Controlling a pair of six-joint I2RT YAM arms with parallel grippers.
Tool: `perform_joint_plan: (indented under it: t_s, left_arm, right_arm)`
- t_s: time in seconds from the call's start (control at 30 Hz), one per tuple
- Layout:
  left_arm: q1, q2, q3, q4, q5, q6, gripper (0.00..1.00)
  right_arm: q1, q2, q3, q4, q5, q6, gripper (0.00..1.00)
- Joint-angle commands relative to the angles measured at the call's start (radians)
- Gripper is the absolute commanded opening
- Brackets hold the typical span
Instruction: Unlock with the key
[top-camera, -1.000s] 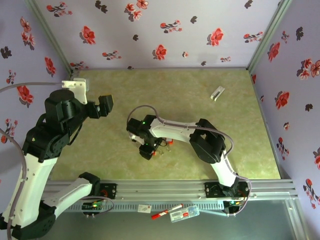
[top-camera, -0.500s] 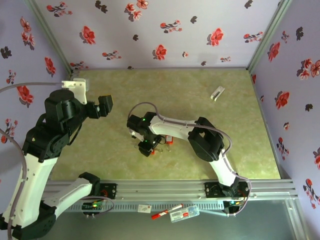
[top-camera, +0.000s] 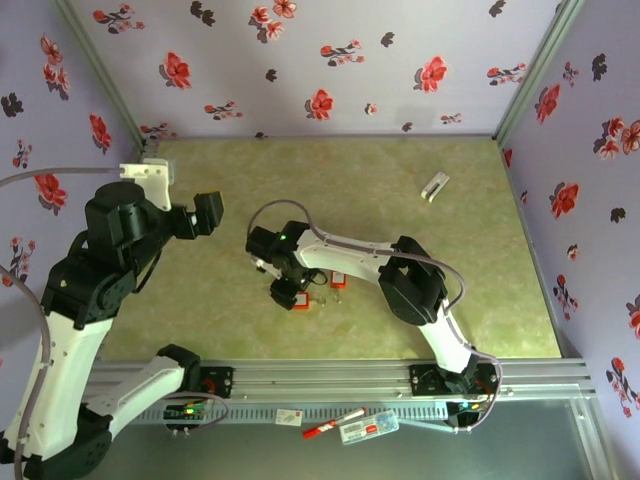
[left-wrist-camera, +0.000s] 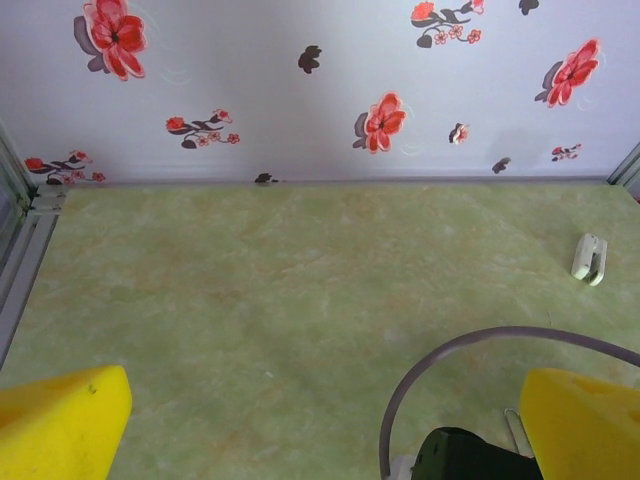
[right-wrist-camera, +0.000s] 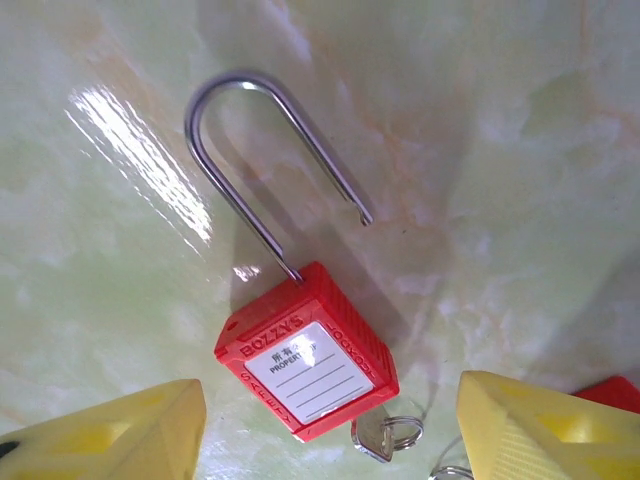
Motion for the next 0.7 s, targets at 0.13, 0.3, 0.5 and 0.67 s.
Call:
perform_joint_plan:
  t_s: [0.13,0.3,0.5,0.67]
  left_arm:
    - [0.011,-0.036,-0.004,-0.033,-0.032,0.003,1.00]
    - [0.011,-0.050,-0.005,-0.052,-0.042,0.000,1.00]
    - [0.011,-0.053,-0.002,-0.056,-0.048,0.003,1.00]
    - [0.011,-0.050,0.001,-0.055,-0.048,0.007,1.00]
  right_arm:
    - [0.008,0.029,0.008,-0.050,-0.006,-0.058,0.73]
    - [0.008,0.049,0.003,-0.046,-0.027,-0.071,0.73]
    - [0.012,0.070,-0.014,-0.035,-0.050,-0.076,0.72]
    - [0.011,0.076,-0.035,-0.023,-0.049,-0.063,0.70]
